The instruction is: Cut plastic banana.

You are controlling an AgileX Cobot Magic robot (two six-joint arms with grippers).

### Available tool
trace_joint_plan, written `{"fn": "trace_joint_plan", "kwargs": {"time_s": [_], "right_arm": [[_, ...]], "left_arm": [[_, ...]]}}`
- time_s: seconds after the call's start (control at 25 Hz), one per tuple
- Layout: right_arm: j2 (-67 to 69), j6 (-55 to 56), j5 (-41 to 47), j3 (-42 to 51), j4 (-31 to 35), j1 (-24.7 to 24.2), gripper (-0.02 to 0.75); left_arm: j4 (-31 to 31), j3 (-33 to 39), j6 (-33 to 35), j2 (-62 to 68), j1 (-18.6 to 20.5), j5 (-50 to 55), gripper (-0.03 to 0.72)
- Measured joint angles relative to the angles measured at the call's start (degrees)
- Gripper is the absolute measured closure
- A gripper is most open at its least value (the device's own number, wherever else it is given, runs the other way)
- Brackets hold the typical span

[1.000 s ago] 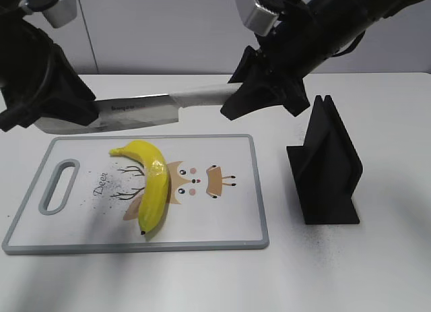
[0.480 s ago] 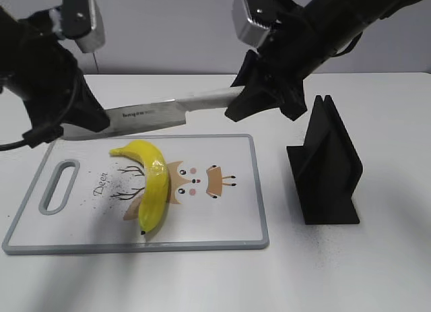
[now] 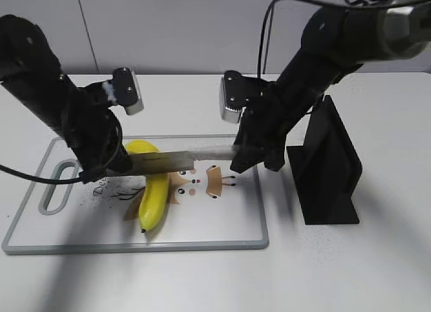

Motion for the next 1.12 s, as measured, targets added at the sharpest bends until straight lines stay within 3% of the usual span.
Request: {"fn": "trace_joint_plan", "kwargs": {"time_s": [0.56, 0.92, 1.12], "right_arm": [[-0.2, 3.8, 1.4, -0.4, -3.9, 0.3, 0.57], [-16.4, 4.2, 4.7, -0.3, -4.3, 0.5, 0.572], [-18.7, 4.2, 4.9, -0.3, -4.0, 0.6, 0.572]], "left_arm": [[-1.7, -0.1, 0.1, -2.0, -0.3, 1.4, 0.66], [-1.4, 0.0, -0.6, -20.0, -0.3, 6.3, 0.666], [-1.4, 0.0, -0.6, -23.2, -0.4, 6.9, 0.667]]}}
